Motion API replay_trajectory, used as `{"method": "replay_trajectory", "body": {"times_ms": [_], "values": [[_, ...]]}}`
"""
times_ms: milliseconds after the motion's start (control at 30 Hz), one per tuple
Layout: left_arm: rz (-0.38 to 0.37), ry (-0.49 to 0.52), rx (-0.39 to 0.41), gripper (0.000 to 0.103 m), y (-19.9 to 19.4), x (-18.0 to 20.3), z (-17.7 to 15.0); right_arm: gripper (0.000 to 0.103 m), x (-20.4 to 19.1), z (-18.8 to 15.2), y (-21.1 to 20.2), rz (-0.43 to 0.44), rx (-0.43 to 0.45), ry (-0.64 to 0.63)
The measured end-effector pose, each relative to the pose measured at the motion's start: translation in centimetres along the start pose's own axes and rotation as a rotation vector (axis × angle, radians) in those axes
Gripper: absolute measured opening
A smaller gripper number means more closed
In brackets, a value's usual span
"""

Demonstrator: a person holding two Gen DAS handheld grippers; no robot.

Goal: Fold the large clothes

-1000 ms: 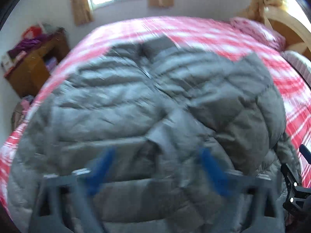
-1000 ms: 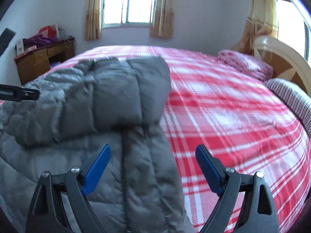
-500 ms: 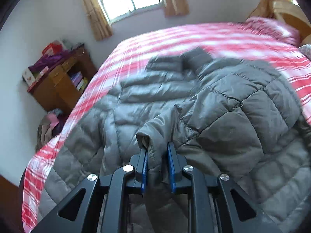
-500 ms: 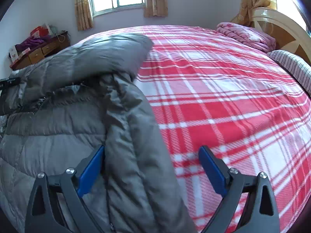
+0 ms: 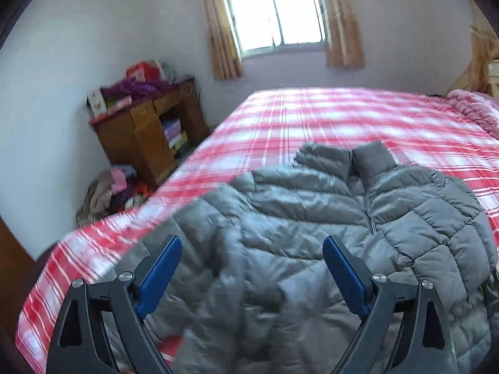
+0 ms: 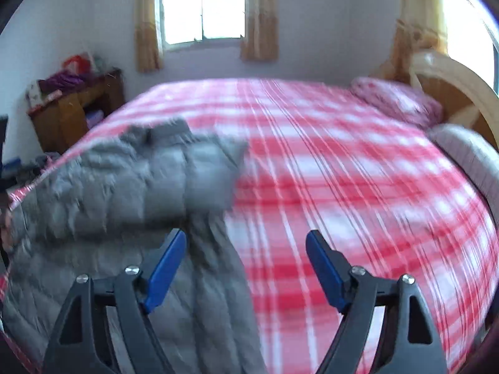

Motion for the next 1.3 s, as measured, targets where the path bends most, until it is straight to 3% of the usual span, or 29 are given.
{"method": "replay_trajectory", "body": {"times_ms": [133, 267, 467, 700, 933, 1033, 1067, 1133, 1200, 1300], "values": [[0.067, 0.039, 0.017, 0.092, 2.5, 3.1, -1.4, 0.082, -3.2, 3.6, 6.0, 0.031, 0.049, 0.004], [0.098, 0.077, -0.043, 0.092, 5.9, 5.0, -2.8, 0.082, -5.7, 4.3, 12.0, 0.067, 0.061, -0.015], [0.118, 0.110, -0.126, 0.093, 9.7, 5.4, -4.7, 0.082, -7.4, 1.2, 18.0, 0.096, -0.090, -0.047], [0.136, 0.123, -0.165, 0.099, 10.9, 5.7, -5.2, 0.082, -6.9, 0.4, 19.9, 0.107, -0.195, -0.013], [0.151, 0.135, -0.165, 0.100, 11.1, 6.0, -5.0, 0.084, -7.4, -0.1, 20.5, 0.065, -0.226, -0.054], [0.109, 0.094, -0.206, 0.100, 9.8, 5.0, -4.2, 0.084, -7.5, 0.1, 20.5, 0.057, -0.236, -0.066], [0.079, 0.050, -0.180, 0.100, 8.4, 4.2, -3.8, 0.082, -7.6, 0.3, 20.2, 0.048, -0.238, -0.078], [0.014, 0.018, -0.086, 0.100, 5.3, 3.5, -3.3, 0.082, -7.6, 1.2, 17.6, 0.030, -0.179, -0.074], [0.005, 0.027, -0.050, 0.100, 4.0, 3.8, -3.7, 0.086, -8.2, 1.6, 14.5, 0.083, -0.108, -0.062], [0.017, 0.096, -0.096, 0.100, 5.5, 5.8, -5.4, 0.089, -10.4, 0.2, 12.6, 0.144, -0.088, -0.098]]}}
Point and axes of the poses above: each gripper's, at about its wrist camera, not at the fingertips, and y roughly the way its jaws point, x to its right, z to its top, the point moved 3 cm from there along y, roughly the way its jaws point
